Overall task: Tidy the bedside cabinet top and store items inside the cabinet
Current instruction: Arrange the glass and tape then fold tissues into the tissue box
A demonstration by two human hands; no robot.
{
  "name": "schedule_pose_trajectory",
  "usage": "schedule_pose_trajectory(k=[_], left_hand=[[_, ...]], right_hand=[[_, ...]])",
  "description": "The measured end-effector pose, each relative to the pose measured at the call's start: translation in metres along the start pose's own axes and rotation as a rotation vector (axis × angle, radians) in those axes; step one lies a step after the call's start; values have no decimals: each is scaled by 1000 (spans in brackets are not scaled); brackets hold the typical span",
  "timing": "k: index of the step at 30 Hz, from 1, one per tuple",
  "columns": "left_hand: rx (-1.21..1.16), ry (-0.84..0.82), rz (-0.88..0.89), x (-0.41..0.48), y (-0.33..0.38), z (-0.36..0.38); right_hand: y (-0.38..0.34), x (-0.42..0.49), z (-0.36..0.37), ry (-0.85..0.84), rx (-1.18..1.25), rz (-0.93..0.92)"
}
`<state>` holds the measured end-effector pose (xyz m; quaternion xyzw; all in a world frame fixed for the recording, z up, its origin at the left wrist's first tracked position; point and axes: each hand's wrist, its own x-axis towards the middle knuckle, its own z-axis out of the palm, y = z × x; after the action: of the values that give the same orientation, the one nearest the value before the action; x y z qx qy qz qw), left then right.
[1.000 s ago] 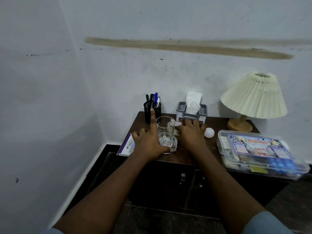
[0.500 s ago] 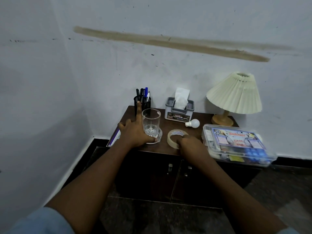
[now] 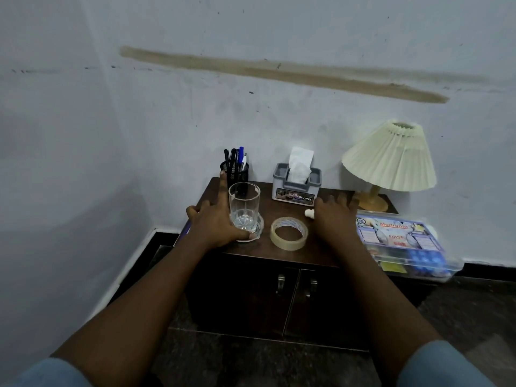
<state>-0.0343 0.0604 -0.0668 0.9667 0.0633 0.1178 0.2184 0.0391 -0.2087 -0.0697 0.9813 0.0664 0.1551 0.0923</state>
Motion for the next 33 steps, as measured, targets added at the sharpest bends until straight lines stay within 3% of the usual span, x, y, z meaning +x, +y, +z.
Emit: schedule_pose_trajectory(k=[3, 9, 18, 33], left_hand=[[-14, 23, 15, 3, -6, 4], [-66, 106, 42, 11, -17, 11], [-204, 298, 69, 7, 6, 1], [165, 520, 474, -12, 56, 5]], right_hand=[[0, 2, 8, -56, -16, 14], [-3, 4, -6, -7, 120, 22], [-7, -15, -25, -214, 213, -223], [-8, -14, -12, -333, 270, -229]])
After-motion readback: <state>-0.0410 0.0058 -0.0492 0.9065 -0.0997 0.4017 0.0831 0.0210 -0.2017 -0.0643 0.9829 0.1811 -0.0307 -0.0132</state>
